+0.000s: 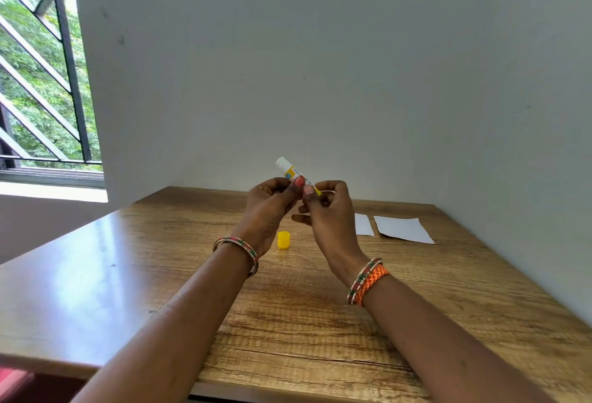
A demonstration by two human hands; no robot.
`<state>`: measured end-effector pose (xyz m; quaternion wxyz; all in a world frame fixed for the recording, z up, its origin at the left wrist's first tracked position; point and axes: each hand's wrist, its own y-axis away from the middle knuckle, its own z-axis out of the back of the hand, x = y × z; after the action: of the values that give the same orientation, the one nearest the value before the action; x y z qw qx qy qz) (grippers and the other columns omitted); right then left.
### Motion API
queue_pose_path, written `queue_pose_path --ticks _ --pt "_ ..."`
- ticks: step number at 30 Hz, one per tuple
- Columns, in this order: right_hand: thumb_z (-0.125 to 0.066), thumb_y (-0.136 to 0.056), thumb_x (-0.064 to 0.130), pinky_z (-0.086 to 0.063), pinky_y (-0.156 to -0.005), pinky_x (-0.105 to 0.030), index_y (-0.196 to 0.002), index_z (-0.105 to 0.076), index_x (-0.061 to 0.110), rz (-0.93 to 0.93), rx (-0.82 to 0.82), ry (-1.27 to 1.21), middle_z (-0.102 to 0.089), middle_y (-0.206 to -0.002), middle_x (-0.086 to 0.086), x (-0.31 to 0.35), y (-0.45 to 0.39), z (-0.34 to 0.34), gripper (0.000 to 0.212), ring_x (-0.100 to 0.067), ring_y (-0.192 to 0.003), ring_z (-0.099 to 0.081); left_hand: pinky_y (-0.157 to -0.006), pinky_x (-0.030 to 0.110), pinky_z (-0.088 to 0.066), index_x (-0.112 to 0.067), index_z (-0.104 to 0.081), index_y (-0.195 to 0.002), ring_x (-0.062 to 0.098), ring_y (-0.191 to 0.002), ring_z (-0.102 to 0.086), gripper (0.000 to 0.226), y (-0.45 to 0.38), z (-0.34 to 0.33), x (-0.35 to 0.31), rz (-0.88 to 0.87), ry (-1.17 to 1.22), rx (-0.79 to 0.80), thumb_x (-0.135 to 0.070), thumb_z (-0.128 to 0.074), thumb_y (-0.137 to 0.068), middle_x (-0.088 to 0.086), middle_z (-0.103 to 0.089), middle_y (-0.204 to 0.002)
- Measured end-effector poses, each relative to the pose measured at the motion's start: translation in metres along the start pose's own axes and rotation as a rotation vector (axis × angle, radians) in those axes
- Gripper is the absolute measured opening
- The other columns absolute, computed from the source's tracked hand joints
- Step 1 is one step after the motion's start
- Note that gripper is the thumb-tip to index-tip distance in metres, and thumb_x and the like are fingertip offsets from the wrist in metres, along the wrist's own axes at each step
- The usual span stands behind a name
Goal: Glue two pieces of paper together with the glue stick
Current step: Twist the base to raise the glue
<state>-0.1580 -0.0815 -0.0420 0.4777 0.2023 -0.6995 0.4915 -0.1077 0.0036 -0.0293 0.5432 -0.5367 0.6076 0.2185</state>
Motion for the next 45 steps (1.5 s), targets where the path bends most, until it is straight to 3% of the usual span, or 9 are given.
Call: queue_pose_path --ticks 6,10,16,21,25,30,33,38,45 --pt "-0.048 -0.096 0.019 -0.059 -0.06 -0.03 -0.101 -0.044 0.009 -0.091 0.029 -0.106 -0.054 -0.079 -0.007 0.004 0.001 0.001 0.012 -0.01 -0.061 -0.059 -0.091 0.036 -0.047 -0.01 -0.065 -0.081 0.019 -0.085 -0.06 0.006 0.0 0.0 0.001 -0.042 -0.063 -0.012 -0.016 -0.065 -0.083 0.01 -0.066 -0.086" --pt "-0.04 -0.099 0.029 -0.046 -0.039 -0.024 -0.102 -0.045 0.006 -0.218 0.084 -0.252 -0.045 -0.063 -0.003 0.007 -0.003 0.002 0.024 -0.009 -0.042 -0.05 -0.083 0.033 -0.047 -0.008 -0.064 -0.088 0.018 -0.081 -0.059 0.007 0.0 0.001 0.0 -0.068 -0.076 0.042 -0.013 -0.06 -0.086 0.01 -0.066 -0.085" --pt "-0.044 -0.097 0.029 -0.049 -0.046 -0.025 -0.108 -0.05 0.003 -0.206 0.104 -0.233 -0.051 -0.068 -0.005 0.007 -0.003 0.005 0.029 -0.012 -0.052 -0.053 -0.091 0.032 -0.047 -0.011 -0.064 -0.098 0.018 -0.092 -0.06 0.014 0.002 -0.002 0.0 -0.07 -0.082 0.074 -0.009 -0.052 -0.091 0.012 -0.066 -0.098" --pt "-0.057 -0.091 0.021 -0.055 -0.055 -0.024 -0.095 -0.048 0.011 0.012 0.033 0.064 -0.057 -0.082 -0.006 0.006 0.0 0.004 0.014 -0.01 -0.062 -0.056 -0.099 0.038 -0.047 -0.005 -0.064 -0.101 0.027 -0.105 -0.061 0.017 0.002 0.001 -0.003 -0.032 -0.006 0.043 -0.015 -0.056 -0.089 0.021 -0.065 -0.11" --pt "-0.063 -0.086 0.008 -0.048 -0.054 -0.01 -0.088 -0.049 0.015 0.28 -0.036 0.386 -0.055 -0.074 0.006 0.006 0.0 0.009 0.016 -0.005 -0.063 -0.054 -0.088 0.033 -0.054 -0.002 -0.065 -0.095 0.017 -0.077 -0.063 0.025 0.0 0.003 -0.003 0.035 0.029 0.017 -0.024 -0.063 -0.084 0.01 -0.066 -0.084" --pt "-0.066 -0.083 0.01 -0.045 -0.051 -0.01 -0.087 -0.054 0.012 0.293 -0.007 0.521 -0.058 -0.074 0.004 0.005 -0.005 0.013 0.014 -0.004 -0.064 -0.056 -0.07 0.019 -0.057 0.0 -0.063 -0.091 0.014 -0.07 -0.061 0.012 0.001 0.003 -0.005 0.075 0.108 0.029 -0.01 -0.058 -0.087 0.011 -0.064 -0.085" --pt "-0.057 -0.091 0.024 -0.056 -0.054 -0.027 -0.085 -0.058 0.009 0.148 0.076 0.439 -0.062 -0.071 -0.005 0.009 -0.006 0.013 0.016 -0.015 -0.058 -0.061 -0.079 0.022 -0.055 -0.001 -0.062 -0.099 0.015 -0.081 -0.063 0.014 0.001 0.002 -0.006 0.061 0.121 0.068 -0.009 -0.054 -0.09 0.011 -0.065 -0.093" --pt "-0.038 -0.099 0.033 -0.055 -0.05 -0.029 -0.079 -0.057 0.007 -0.187 0.209 0.082 -0.057 -0.064 -0.01 0.013 -0.004 0.011 0.038 -0.017 -0.051 -0.056 -0.073 0.021 -0.055 -0.003 -0.061 -0.099 0.014 -0.072 -0.06 0.014 0.002 0.002 -0.006 0.04 0.102 0.104 -0.009 -0.052 -0.091 0.01 -0.064 -0.088" --pt "-0.06 -0.089 0.017 -0.058 -0.073 -0.032 -0.1 -0.046 0.009 -0.201 0.072 -0.153 -0.061 -0.086 -0.01 0.001 -0.01 0.006 0.02 -0.011 -0.066 -0.063 -0.077 0.03 -0.057 -0.001 -0.065 -0.097 0.01 -0.07 -0.063 0.016 0.002 0.002 -0.006 -0.034 -0.133 -0.026 -0.012 -0.062 -0.087 0.005 -0.068 -0.078"
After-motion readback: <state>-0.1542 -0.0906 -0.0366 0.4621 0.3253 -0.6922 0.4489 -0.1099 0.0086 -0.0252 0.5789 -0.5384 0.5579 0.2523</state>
